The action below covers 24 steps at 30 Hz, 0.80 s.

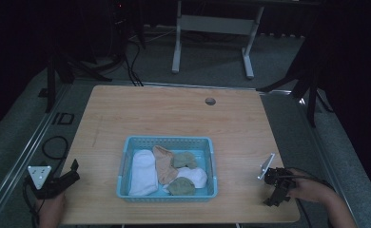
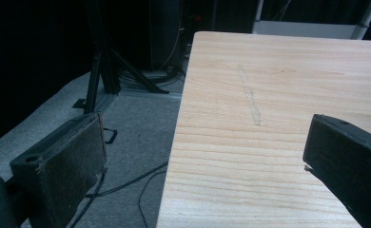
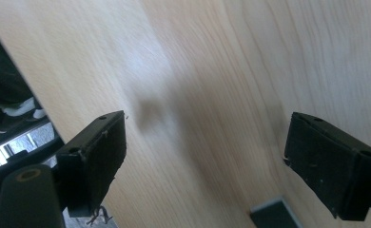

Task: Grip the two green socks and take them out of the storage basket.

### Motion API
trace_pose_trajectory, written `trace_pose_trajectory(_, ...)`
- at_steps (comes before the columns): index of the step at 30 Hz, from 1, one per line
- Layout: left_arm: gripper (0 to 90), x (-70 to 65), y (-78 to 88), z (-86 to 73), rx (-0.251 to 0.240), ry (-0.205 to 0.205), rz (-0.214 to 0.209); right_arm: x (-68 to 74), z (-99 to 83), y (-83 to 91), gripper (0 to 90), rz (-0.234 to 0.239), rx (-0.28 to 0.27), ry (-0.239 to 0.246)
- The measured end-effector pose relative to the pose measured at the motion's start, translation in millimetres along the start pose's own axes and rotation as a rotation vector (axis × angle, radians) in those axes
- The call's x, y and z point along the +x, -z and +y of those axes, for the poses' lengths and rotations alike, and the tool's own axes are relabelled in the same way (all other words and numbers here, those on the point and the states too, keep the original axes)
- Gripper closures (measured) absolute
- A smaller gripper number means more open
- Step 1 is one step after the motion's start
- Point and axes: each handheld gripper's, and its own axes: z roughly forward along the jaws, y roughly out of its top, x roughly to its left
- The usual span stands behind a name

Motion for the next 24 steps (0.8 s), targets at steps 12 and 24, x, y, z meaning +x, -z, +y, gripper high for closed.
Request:
trace_pose_trajectory(12,0.7,-0.9,-0.4,0.2,0.004,-0.010,-0.003,16.4,34.3,12.1,14.4,0.025,0.036,0.135)
trace_pose_trajectory(24,0.7,-1.0,-0.8,0.4,0.013,-0.017,-0.018,41.6,80.8,43.3,14.8,0.001,0.024,0.283)
